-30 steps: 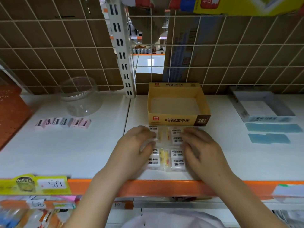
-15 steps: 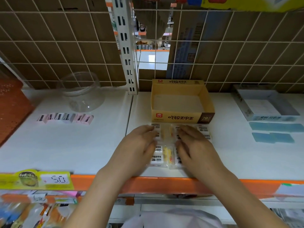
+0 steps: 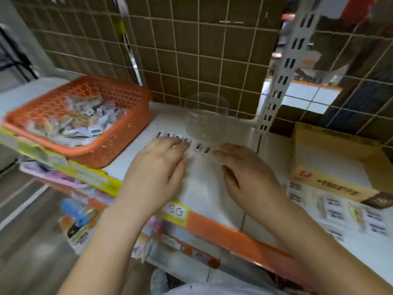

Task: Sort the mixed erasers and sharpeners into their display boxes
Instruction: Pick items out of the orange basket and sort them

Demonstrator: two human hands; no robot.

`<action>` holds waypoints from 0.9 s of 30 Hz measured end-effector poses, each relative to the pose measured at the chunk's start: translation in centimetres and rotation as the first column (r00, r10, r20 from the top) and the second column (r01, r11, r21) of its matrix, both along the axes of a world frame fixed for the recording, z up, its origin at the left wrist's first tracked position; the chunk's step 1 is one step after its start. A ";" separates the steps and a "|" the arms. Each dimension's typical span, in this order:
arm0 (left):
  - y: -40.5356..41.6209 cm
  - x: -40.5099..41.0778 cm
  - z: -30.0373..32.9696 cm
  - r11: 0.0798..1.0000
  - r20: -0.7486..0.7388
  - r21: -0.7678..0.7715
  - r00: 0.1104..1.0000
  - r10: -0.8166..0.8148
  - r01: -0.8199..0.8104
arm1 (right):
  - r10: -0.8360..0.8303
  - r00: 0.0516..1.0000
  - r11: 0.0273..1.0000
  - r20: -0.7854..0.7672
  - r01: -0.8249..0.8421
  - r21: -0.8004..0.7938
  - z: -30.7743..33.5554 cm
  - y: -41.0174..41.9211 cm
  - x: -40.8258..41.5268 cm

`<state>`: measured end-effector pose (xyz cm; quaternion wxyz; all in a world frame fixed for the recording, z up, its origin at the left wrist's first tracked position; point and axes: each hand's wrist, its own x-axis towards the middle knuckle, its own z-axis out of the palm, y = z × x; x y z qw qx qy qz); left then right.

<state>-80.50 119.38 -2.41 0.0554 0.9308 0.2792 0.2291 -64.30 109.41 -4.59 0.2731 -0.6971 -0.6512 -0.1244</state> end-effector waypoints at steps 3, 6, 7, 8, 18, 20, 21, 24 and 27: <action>2.7 -4.1 0.6 0.994 0.007 0.025 0.994 0.110 -0.110 | 0.100 0.995 0.995 -0.007 -0.100 0.024 0.4 4.2 -2.4; 5.4 -7.8 1.0 0.980 0.017 0.028 0.980 0.199 -0.199 | 0.192 0.980 0.981 -0.058 -0.190 0.041 0.8 7.9 -4.7; 6.4 -8.9 1.2 0.976 0.024 0.027 0.976 0.218 -0.218 | 0.208 0.976 0.978 -0.064 -0.206 0.034 0.9 9.1 -5.4; 7.5 -10.0 1.2 0.971 0.034 0.032 0.971 0.236 -0.237 | 0.217 0.975 0.976 -0.057 -0.216 0.021 1.1 10.3 -6.0; 18.5 -18.5 1.3 0.933 0.093 -0.044 0.928 0.361 -0.358 | 0.253 0.960 0.949 -0.122 -0.270 -0.164 3.6 24.1 -12.0; 20.6 -19.1 1.9 0.920 0.062 -0.104 0.921 0.385 -0.377 | 0.224 0.964 0.938 -0.144 -0.253 -0.236 3.9 26.8 -12.9; 21.7 -19.3 2.1 0.914 0.041 -0.146 0.921 0.387 -0.378 | 0.215 0.965 0.932 -0.149 -0.248 -0.263 3.9 28.1 -13.4; 24.4 -19.5 2.8 0.909 -0.089 -0.224 0.936 0.340 -0.352 | 0.217 0.966 0.908 -0.139 -0.252 -0.335 3.9 31.5 -14.4; 26.3 -19.0 3.1 0.921 -0.193 -0.257 0.949 0.249 -0.293 | 0.186 0.975 0.869 -0.122 -0.221 -0.442 2.9 34.7 -14.6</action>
